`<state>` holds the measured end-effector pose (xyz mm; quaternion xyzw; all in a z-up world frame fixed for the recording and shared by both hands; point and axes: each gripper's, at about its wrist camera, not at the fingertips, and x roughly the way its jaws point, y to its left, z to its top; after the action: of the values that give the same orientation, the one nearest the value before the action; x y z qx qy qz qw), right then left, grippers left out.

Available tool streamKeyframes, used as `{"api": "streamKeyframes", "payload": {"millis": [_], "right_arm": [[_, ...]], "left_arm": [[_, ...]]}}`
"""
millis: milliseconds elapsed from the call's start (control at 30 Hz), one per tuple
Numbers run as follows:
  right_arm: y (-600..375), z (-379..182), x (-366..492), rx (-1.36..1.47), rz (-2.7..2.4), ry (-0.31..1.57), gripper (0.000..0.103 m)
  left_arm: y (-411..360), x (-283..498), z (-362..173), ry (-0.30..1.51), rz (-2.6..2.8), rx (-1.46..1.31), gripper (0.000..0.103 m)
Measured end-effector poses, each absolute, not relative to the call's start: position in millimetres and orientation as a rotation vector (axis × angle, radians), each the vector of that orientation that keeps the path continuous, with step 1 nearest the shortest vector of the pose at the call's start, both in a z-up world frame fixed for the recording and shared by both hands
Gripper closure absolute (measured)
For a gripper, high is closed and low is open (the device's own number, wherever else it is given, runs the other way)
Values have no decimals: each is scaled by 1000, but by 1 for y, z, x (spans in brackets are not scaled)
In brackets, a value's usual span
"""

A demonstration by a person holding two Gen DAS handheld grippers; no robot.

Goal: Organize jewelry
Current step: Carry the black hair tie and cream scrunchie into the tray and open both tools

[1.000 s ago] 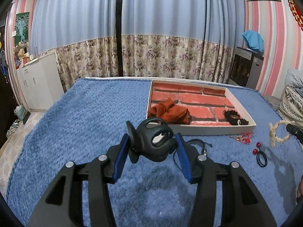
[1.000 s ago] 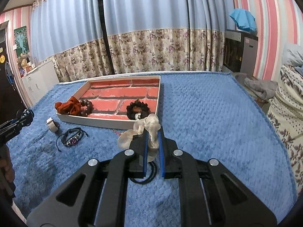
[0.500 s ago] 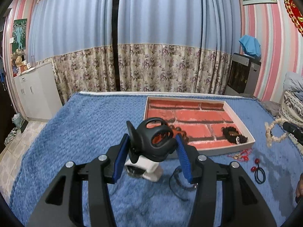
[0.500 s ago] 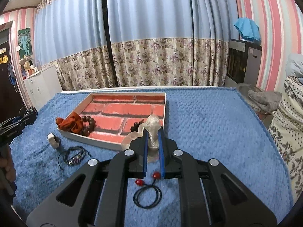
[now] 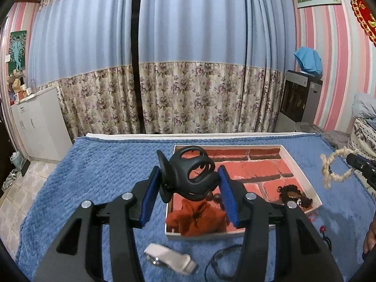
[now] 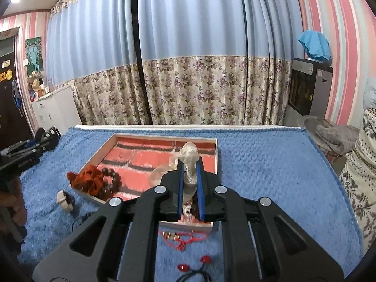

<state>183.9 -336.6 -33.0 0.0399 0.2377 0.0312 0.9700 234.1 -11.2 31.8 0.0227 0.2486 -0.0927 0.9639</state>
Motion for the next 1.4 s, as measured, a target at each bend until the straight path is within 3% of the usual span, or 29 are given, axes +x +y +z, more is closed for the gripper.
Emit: {"api": "streamKeyframes", "payload": {"millis": [500, 967, 1400], "right_arm": [[-345, -65, 246, 136, 60, 522, 92], [-336, -119, 273, 94, 50, 663, 92], [-340, -132, 276, 97, 38, 689, 89]], "left_arm": [[-18, 304, -18, 602, -193, -7, 54], [-22, 324, -63, 711, -166, 29, 53], [-22, 327, -76, 748, -151, 44, 52]]}}
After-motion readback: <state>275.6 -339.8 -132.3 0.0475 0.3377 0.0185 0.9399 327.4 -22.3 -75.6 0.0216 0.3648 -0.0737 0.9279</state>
